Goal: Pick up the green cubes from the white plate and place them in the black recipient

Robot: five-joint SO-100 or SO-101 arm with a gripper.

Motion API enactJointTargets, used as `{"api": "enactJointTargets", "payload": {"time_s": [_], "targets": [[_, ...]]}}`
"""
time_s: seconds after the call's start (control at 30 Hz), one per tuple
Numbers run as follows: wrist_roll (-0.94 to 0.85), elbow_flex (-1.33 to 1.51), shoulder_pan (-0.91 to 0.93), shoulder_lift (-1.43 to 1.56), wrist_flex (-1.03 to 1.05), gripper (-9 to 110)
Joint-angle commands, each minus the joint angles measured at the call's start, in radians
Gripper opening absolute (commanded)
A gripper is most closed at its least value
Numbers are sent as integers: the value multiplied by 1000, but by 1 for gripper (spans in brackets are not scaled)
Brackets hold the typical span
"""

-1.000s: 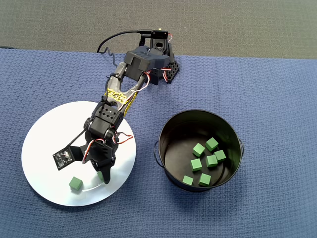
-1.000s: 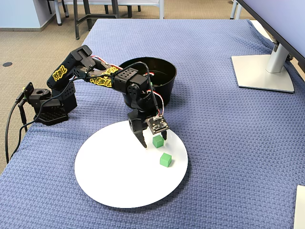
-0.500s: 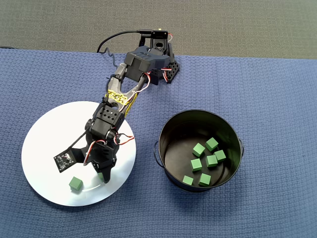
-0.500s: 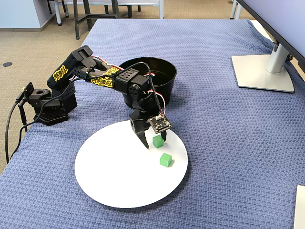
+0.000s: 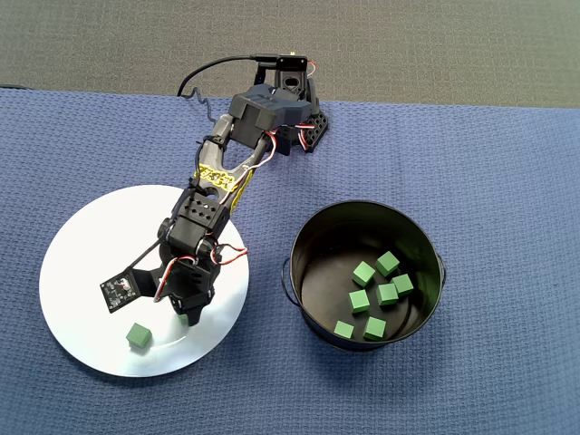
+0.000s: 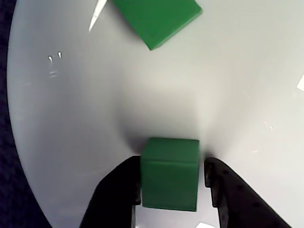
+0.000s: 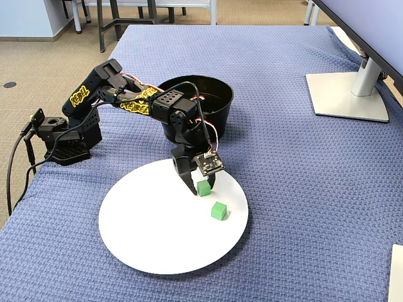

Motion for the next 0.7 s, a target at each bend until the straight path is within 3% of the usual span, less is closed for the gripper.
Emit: {"api": "enactJointTargets", "payload": {"time_s": [0.0,0.23,0.67], "targets": [[12,2,-18,69,-17,2],[58,46,-12,149,-32,0],[348,377,-51,953,206,0]]}}
